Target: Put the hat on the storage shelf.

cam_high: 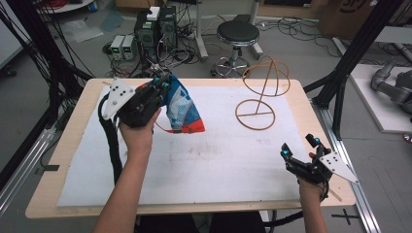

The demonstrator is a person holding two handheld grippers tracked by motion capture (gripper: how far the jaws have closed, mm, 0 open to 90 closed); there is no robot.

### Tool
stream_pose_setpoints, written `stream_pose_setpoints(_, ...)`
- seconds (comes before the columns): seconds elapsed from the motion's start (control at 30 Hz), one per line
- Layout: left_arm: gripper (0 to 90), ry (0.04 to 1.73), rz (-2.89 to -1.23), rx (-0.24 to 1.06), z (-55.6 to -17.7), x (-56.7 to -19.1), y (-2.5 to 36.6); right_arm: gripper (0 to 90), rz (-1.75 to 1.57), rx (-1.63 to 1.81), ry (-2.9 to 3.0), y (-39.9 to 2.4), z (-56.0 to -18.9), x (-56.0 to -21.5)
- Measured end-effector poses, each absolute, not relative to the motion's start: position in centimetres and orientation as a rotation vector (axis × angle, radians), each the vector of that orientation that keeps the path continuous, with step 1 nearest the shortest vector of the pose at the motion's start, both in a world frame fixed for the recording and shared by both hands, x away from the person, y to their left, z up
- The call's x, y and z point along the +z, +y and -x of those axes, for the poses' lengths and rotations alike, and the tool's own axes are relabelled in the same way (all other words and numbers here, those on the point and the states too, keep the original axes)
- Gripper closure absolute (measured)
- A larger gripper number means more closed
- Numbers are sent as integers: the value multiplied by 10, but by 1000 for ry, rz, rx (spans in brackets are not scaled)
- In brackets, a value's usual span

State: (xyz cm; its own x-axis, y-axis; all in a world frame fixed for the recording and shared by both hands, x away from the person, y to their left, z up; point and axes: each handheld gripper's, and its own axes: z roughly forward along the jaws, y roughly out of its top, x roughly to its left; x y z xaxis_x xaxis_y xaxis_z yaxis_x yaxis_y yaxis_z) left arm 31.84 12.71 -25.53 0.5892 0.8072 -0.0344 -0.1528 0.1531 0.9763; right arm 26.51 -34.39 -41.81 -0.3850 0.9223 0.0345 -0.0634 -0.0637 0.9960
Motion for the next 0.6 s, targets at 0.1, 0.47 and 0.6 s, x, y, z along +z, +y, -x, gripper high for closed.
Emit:
stream_pose_setpoints(0.1, 889, 655, -1224, 775, -323, -245, 121, 69, -977, 1568, 1408, -344, -265, -418)
stream_pose_setpoints(0.47, 889, 648, -1176, 789, -351, -213, 91, 69, -978, 1575, 1403, -346, -266, -419)
stream_pose_setpoints(0.6, 889, 655, -1160, 778, -364, -206, 79, 69, -986, 1581, 1398, -348, -265, -419)
